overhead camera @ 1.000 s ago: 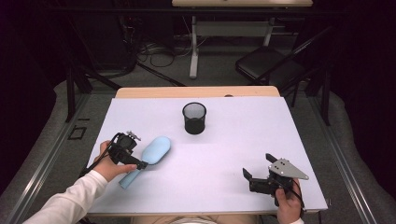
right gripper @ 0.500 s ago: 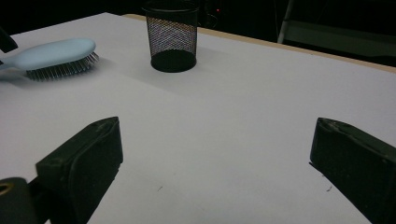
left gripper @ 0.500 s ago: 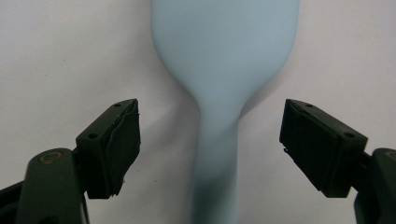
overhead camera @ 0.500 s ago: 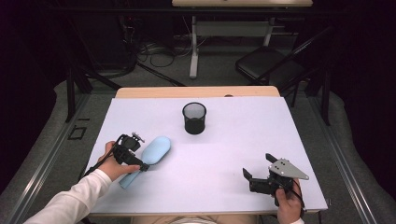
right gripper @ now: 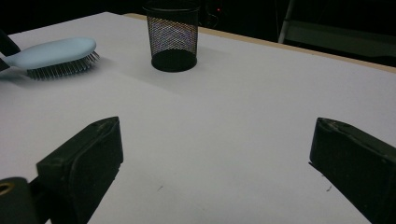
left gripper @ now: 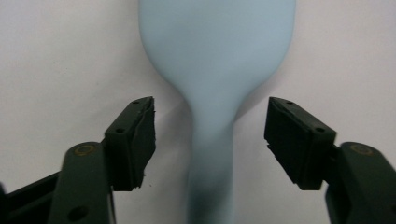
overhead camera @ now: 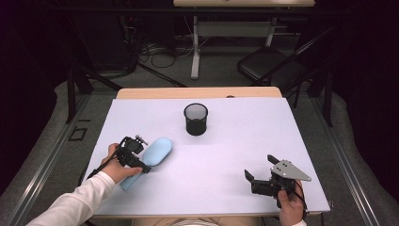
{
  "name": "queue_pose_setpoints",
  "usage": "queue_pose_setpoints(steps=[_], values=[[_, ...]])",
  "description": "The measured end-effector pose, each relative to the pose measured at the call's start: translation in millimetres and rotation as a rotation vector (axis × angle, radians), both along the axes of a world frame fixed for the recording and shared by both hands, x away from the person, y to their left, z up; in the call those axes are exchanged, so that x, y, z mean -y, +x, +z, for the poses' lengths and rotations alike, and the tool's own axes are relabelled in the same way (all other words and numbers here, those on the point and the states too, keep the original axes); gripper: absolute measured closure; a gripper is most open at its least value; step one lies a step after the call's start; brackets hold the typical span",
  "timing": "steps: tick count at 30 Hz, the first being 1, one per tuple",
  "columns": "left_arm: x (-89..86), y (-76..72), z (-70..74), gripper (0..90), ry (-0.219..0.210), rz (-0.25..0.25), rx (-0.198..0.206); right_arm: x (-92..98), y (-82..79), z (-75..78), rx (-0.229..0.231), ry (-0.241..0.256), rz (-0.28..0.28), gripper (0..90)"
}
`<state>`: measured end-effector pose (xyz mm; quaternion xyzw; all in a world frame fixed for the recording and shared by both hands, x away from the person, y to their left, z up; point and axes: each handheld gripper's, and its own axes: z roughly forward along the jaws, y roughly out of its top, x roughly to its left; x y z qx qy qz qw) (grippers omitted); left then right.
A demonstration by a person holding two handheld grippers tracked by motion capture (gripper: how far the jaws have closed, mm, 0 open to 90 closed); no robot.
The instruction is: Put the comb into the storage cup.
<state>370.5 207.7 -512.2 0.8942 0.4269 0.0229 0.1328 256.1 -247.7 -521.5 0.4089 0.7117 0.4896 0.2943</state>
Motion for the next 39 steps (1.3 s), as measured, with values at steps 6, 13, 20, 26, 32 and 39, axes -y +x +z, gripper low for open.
queue_pose_setpoints(steps=[6,13,20,26,32,39], values=[[2.5,0.6,-3.8,44.0,0.020,-0.023,-0.015,0.2,0.0,0.0,-0.003,-0.001,0.000,2.4],[4.3,1.9,-7.7,50.8,0.031,-0.043,-0.019,0.4,-0.1,0.0,-0.003,-0.002,0.001,2.5],[6.8,1.8,-10.7,56.7,0.046,-0.051,-0.020,0.5,-0.1,0.0,-0.002,-0.003,0.002,2.6],[6.9,2.6,-13.9,60.4,0.044,-0.053,-0.021,0.4,-0.1,0.0,-0.001,-0.003,0.002,2.6],[5.5,2.9,-14.0,63.0,0.038,-0.045,-0.017,0.3,0.0,-0.1,-0.004,-0.003,0.001,2.6],[4.6,1.8,-14.0,66.0,0.042,-0.044,-0.006,0.4,0.0,-0.1,-0.003,-0.003,0.003,2.6]])
